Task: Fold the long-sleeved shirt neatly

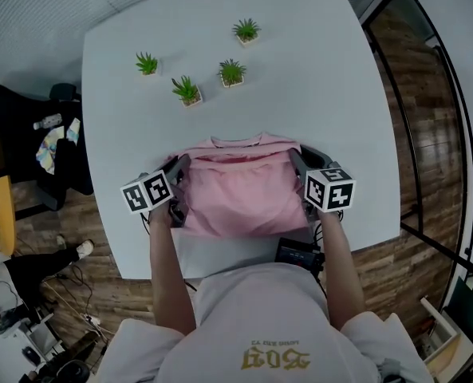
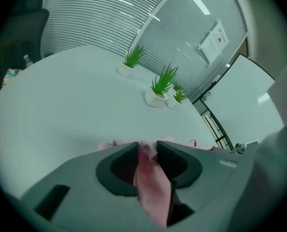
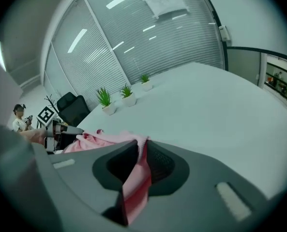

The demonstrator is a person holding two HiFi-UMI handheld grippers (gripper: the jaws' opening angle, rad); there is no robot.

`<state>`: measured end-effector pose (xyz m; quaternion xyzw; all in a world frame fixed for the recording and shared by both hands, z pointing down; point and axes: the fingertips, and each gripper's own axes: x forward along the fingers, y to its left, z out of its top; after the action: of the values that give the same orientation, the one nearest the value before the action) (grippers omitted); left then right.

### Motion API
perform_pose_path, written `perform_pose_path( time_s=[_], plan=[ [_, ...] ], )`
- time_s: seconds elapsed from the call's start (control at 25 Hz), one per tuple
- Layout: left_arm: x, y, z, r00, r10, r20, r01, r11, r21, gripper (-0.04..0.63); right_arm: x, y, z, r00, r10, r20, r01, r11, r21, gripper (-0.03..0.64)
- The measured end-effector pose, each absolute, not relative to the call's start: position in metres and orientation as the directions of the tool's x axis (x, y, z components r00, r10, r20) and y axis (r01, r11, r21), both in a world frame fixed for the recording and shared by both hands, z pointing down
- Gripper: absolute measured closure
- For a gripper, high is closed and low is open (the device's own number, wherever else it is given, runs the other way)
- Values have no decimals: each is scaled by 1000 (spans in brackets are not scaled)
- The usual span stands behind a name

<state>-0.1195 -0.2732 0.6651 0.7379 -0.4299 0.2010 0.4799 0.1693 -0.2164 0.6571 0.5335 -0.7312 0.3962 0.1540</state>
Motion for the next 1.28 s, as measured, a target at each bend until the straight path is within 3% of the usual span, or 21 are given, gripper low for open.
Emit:
perform_pose_path(
  time_s=[0.12, 0.28, 0.44, 0.56, 0.68, 0.76, 0.84, 1.04, 1.28],
  plan=[
    [-119, -286, 646, 584, -510, 632, -778, -128, 615, 463, 177, -223, 641, -369, -716, 593, -901, 119, -417, 544],
    [-119, -298, 628, 609, -570, 551, -716, -98, 691, 427, 188, -234, 631, -367, -753, 546, -868, 67, -492, 434],
    [-123, -292, 622, 554, -558, 618, -809, -183, 559, 390, 193, -233, 612, -364, -781, 508, -886, 122, -447, 419],
    [-121, -276, 621, 514, -499, 698, -857, -325, 399, 384, 172, -217, 598, -432, -752, 498, -891, 270, -365, 458],
    [-96, -243, 622, 569, -323, 757, -772, -526, 356, 509, 143, -197, 598, -509, -667, 545, -859, 436, -268, 498],
    [-79, -221, 626, 593, -201, 780, -704, -599, 381, 541, 124, -186, 607, -554, -585, 592, -815, 528, -240, 568],
    [-65, -211, 634, 609, -131, 782, -671, -612, 420, 563, 107, -182, 621, -599, -507, 620, -773, 567, -284, 577],
    [-46, -224, 658, 576, -99, 811, -686, -598, 414, 566, 104, -213, 644, -540, -512, 668, -817, 511, -268, 578],
    [-48, -248, 652, 563, -168, 809, -731, -558, 392, 563, 110, -236, 646, -500, -541, 676, -847, 469, -251, 580]
  ],
)
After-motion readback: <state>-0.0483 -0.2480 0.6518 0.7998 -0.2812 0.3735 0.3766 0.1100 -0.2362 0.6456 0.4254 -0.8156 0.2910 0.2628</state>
